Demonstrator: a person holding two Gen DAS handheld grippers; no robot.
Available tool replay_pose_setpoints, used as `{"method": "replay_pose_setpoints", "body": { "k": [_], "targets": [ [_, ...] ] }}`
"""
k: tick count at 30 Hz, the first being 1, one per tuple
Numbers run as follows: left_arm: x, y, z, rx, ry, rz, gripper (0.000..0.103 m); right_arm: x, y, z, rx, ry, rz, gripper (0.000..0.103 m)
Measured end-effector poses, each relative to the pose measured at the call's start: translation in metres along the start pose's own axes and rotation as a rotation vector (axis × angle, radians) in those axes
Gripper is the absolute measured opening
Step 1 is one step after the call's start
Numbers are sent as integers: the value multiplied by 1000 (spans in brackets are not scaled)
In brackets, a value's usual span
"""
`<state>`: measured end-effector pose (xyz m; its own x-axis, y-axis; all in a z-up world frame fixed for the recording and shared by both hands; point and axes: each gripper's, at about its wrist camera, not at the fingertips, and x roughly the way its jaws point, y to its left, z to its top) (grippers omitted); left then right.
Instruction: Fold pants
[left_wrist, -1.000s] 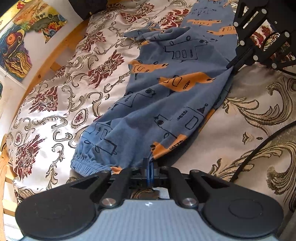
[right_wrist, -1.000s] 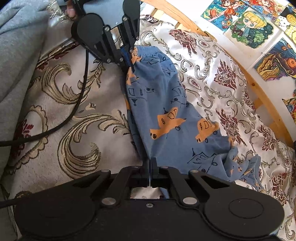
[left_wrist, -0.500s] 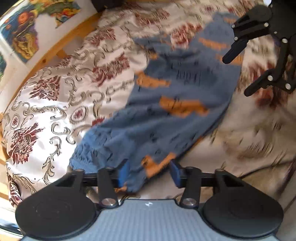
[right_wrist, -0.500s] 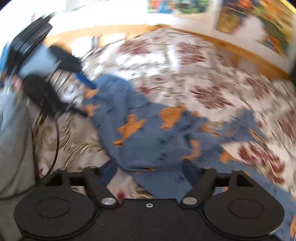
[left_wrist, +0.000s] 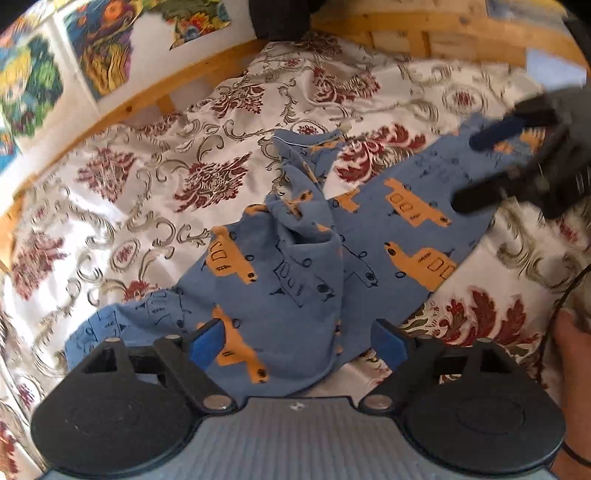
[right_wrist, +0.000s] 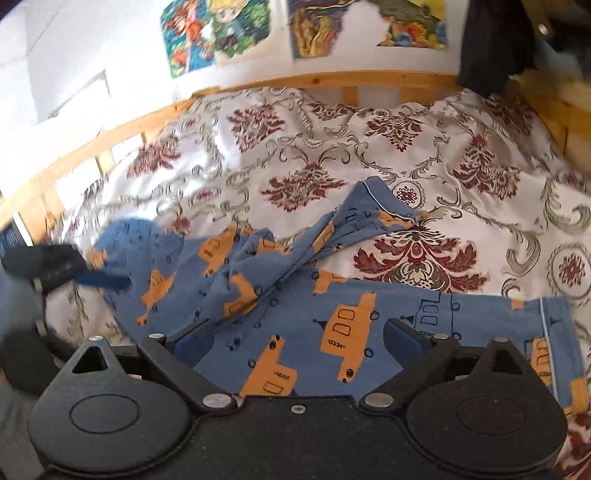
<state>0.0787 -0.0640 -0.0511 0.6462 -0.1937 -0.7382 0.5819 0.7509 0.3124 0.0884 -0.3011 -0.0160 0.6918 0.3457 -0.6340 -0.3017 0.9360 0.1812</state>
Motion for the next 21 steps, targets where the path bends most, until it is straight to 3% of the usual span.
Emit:
{"method": "replay_pose_setpoints", "body": {
  "k": [4, 8, 9, 12, 18, 21],
  "targets": [
    [6, -34, 3, 181, -9, 7, 79, 10, -6, 5, 38, 13, 6, 98],
    [22, -55, 10, 298, -16, -64, 61, 17, -15, 8, 66, 24, 23, 97],
    [29, -58, 13, 307, -10, -81, 51, 18, -16, 9, 75, 24, 23, 97],
    [51, -59, 20, 292, 26, -105, 37, 25, -22, 11, 90, 35, 33, 93],
    [73, -41, 29, 184, 70, -99, 36, 57, -30, 31, 17, 73, 60, 88],
    [77, -31, 28, 138, 87, -87, 34, 83, -38, 52, -6, 92, 89, 80]
  ]
}}
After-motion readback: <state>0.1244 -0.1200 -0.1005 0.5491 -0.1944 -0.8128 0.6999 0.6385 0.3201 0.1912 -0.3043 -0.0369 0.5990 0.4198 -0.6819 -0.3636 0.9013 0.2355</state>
